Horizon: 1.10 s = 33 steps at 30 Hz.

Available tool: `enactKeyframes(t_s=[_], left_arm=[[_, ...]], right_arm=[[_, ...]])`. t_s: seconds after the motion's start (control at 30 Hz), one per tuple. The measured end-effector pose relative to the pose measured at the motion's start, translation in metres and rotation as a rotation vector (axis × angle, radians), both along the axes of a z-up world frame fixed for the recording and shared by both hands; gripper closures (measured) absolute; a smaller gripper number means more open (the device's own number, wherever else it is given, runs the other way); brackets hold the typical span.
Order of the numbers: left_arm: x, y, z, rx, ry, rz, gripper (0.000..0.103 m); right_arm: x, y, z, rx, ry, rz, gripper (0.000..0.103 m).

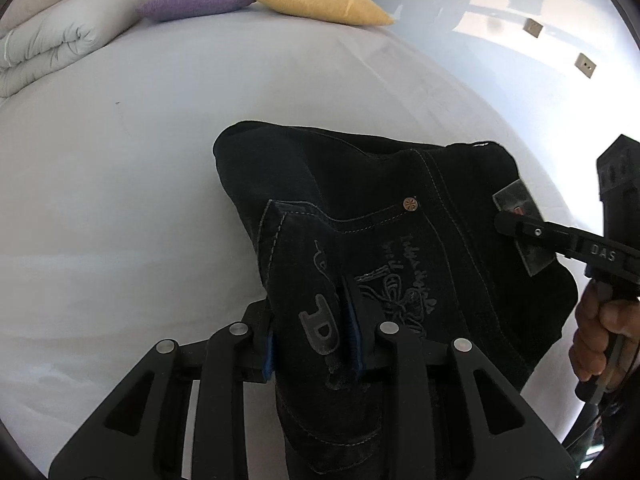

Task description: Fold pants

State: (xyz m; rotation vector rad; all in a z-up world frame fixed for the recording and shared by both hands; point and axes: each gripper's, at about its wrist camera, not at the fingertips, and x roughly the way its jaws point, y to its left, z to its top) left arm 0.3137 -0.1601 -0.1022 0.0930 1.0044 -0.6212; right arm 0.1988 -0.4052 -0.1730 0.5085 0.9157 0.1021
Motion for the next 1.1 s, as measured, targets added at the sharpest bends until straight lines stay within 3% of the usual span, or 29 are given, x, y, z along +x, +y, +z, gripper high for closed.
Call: enactKeyframes(t_s=[0.4,0.67,0.83,1.0,1.1], left_arm=[[-0.004,0.013,-0.018,-0.026,0.003,0.029,0.058],[0.001,0.019,-0.020,-0.023,-0.019,0.050,0.045],[-0.006,0.021,-0.016,-0.003,-0.053,0.051,0.044],[-0.020,0.027,-0.008,0.019,-0.096,0.054,0.044],[-0.028,0.032,-0.003,0.021,-0.124,0.070,0.044]], right_arm=[[-0.005,-0.012,-0.024,0.033,-0.002,-0.023,0.064],[-0.013,-0.008,-0.017,-0.032,-0.008,-0.034,0.053],[-0.017,0.002,-0.009,-0.126,-0.006,-0.048,0.048],[-0.029,0.003,-0.007,-0.151,-0.008,-0.083,0.037],[-0.037,0.004,-0.003,-0.167,-0.008,-0.097,0.036]])
